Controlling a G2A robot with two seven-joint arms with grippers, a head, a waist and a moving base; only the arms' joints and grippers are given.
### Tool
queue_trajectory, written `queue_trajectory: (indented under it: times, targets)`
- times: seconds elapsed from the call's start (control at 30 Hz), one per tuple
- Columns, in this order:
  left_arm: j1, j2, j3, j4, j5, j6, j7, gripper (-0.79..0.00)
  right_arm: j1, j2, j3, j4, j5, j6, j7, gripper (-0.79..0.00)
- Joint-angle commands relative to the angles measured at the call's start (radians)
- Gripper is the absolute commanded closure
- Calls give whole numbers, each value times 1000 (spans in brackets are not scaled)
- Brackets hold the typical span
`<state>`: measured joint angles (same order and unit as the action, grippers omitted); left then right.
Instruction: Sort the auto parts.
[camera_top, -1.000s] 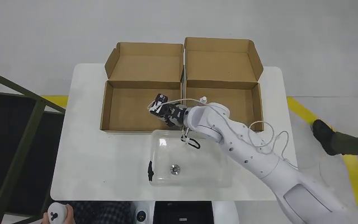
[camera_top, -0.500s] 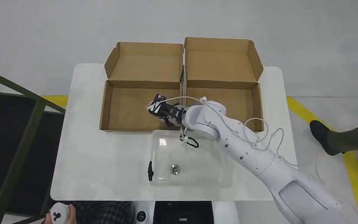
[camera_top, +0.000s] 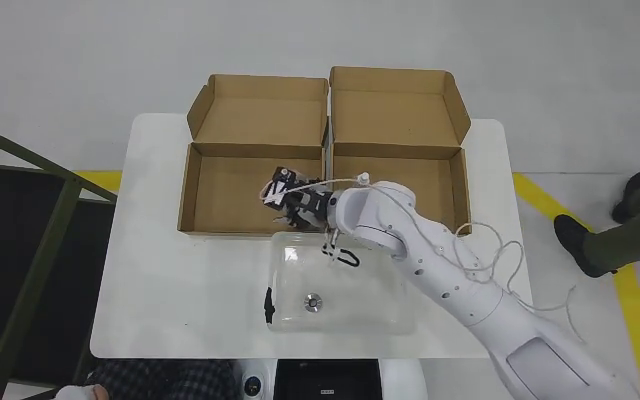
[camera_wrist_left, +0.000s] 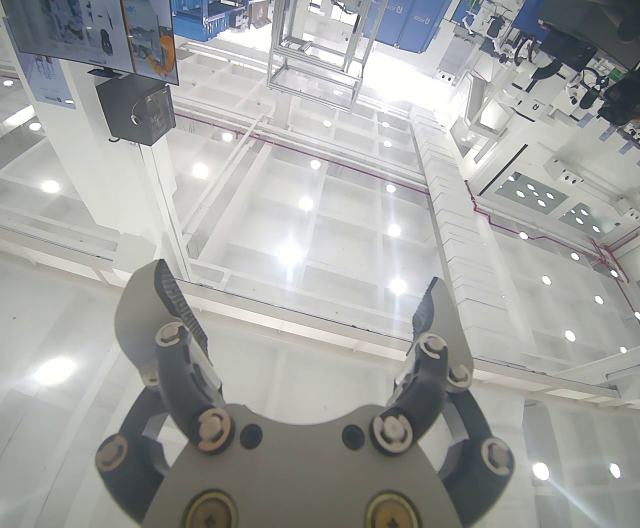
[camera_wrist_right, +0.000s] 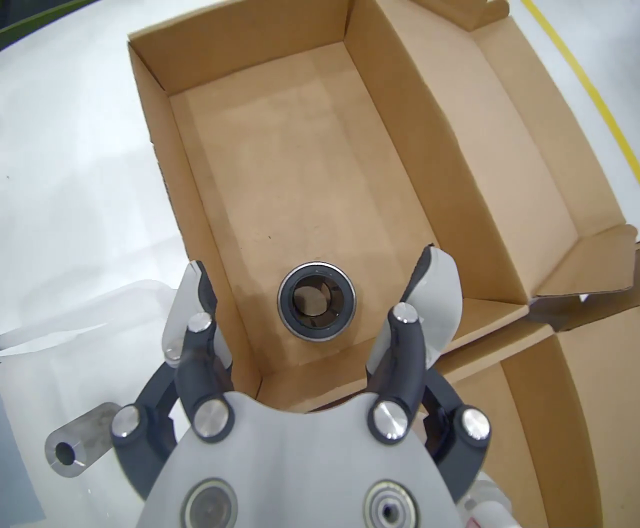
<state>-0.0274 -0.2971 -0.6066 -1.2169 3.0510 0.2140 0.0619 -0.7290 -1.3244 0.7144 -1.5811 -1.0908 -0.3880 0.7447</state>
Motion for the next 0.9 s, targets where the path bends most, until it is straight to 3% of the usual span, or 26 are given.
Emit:
queue_trajectory:
  times: [0.0, 0.4, 0.67, 0.87]
  targets:
    - [0, 0, 0, 0, 0, 0, 0, -785, -39, 14, 30, -81, -14, -14, 19, -677]
    - [0, 0, 0, 0, 0, 0, 0, -785, -305, 87, 165, -437, -103, -150, 90, -705]
    - [0, 0, 0, 0, 0, 0, 0, -785, -442, 119, 208, -553, -176, -228, 71, -714]
    - [0, 0, 0, 0, 0, 0, 0, -785, -505, 133, 206, -559, -226, -282, 53, -702]
